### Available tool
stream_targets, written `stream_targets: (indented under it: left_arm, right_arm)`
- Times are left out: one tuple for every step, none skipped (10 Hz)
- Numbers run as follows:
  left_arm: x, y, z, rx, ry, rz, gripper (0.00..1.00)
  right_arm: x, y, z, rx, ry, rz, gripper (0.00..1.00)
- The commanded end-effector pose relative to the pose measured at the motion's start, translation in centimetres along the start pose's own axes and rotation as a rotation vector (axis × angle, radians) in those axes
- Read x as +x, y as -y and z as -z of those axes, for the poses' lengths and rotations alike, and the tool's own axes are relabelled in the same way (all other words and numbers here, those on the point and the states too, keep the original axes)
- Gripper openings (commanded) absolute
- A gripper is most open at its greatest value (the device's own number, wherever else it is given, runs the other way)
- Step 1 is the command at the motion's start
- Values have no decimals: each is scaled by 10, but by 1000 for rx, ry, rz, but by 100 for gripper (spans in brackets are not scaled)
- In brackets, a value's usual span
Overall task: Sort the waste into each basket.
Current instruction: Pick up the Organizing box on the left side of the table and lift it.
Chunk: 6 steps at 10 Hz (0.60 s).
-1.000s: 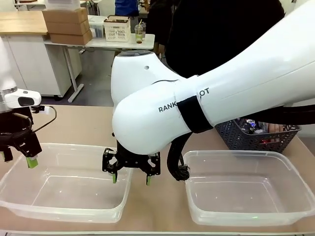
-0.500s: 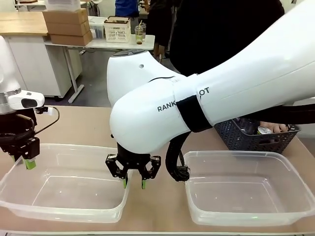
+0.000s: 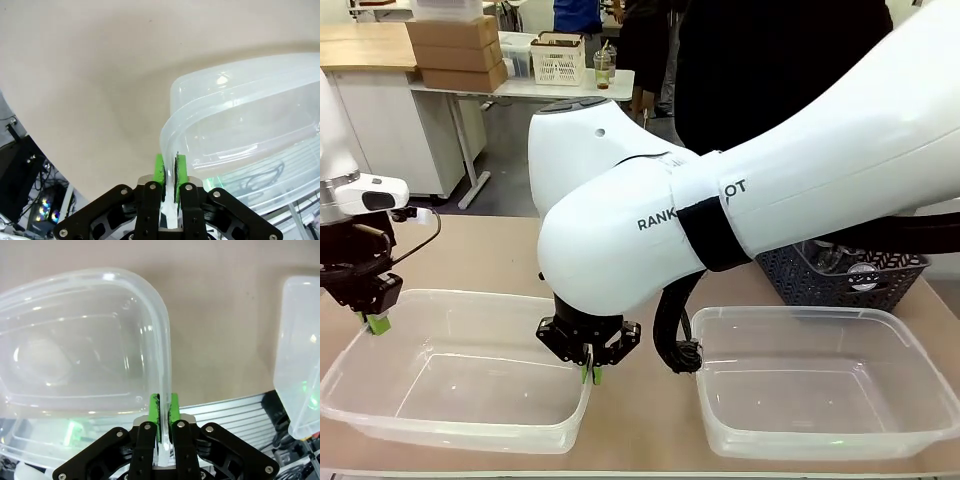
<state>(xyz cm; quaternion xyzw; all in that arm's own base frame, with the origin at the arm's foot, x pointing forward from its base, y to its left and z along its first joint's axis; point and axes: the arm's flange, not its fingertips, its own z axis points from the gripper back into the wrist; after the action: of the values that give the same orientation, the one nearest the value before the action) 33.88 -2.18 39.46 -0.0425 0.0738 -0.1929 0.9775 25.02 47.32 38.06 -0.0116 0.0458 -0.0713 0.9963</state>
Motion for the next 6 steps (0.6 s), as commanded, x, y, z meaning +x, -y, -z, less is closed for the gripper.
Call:
stream_targets:
  left_arm:
    - [-74, 21, 65, 28, 33, 1, 0]
    - [-73, 20, 58, 34, 38, -31, 0]
    - [-71, 20, 41, 15, 51, -85, 0]
    - [-69, 17, 11, 1, 75, -180, 0]
    - [-69, 16, -21, 4, 127, -228, 0]
    - [-66, 19, -51, 26, 143, -313, 0]
  right_arm:
    - [3, 1, 0, -55, 33, 30, 0]
    - [3, 6, -6, -57, 27, 21, 0]
    - [4, 13, -14, -67, 25, 4, 0]
    - [5, 26, -29, -62, 13, -46, 0]
    - [5, 43, -49, -49, 7, -93, 0]
    - [3, 60, -73, -27, -2, -150, 0]
